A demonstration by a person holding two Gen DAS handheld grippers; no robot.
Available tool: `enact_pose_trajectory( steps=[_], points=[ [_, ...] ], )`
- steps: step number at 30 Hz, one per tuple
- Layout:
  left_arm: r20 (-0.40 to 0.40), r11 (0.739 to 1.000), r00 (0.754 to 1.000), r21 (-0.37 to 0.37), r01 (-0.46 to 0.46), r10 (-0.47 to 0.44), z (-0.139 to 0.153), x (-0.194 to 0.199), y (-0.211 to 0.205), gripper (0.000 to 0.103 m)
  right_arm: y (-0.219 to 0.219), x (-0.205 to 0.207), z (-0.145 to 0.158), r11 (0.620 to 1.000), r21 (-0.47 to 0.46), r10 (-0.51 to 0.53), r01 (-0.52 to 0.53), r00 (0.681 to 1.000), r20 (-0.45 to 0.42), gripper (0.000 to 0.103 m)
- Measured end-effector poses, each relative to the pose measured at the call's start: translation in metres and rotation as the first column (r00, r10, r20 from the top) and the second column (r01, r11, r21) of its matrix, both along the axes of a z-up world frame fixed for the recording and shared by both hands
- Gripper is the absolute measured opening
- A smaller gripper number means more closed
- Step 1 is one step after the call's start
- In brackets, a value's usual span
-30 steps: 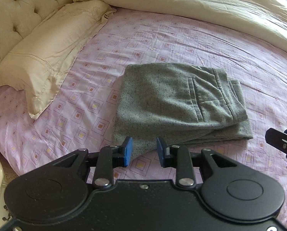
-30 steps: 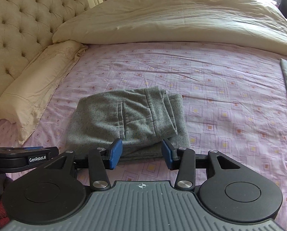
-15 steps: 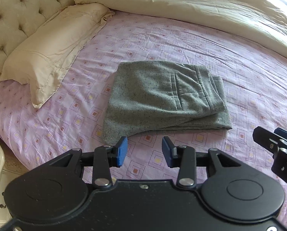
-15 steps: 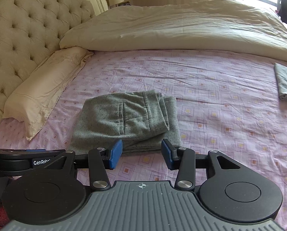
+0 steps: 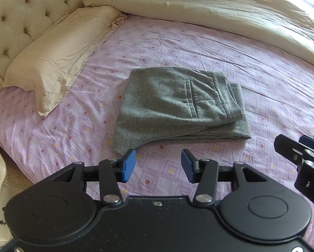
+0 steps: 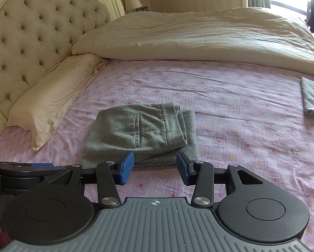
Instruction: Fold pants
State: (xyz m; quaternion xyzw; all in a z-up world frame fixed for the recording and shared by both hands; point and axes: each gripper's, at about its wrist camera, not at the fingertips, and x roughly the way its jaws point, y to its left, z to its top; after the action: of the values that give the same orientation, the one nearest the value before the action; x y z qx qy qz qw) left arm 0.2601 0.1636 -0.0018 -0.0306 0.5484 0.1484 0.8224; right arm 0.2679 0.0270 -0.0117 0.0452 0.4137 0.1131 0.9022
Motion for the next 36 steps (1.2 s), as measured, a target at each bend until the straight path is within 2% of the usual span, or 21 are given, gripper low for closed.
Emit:
enact_pose_trajectory(
  steps=[20, 36],
  points=[
    [-0.027, 1.0, 1.0, -0.005, -0.005, 0.004, -0.007, 0.0, 0.004, 0.056, 0.013, 0.0, -0.002, 1.0, -0.005, 0.0, 0.0, 1.0, -0.012, 0.043],
    [-0.03, 1.0, 1.0, -0.003, -0.006, 0.006, -0.006, 0.0, 0.001, 0.056, 0.008, -0.001, -0.003, 1.0, -0.001, 0.002, -0.002, 1.0, -0.015, 0.043]
  ],
)
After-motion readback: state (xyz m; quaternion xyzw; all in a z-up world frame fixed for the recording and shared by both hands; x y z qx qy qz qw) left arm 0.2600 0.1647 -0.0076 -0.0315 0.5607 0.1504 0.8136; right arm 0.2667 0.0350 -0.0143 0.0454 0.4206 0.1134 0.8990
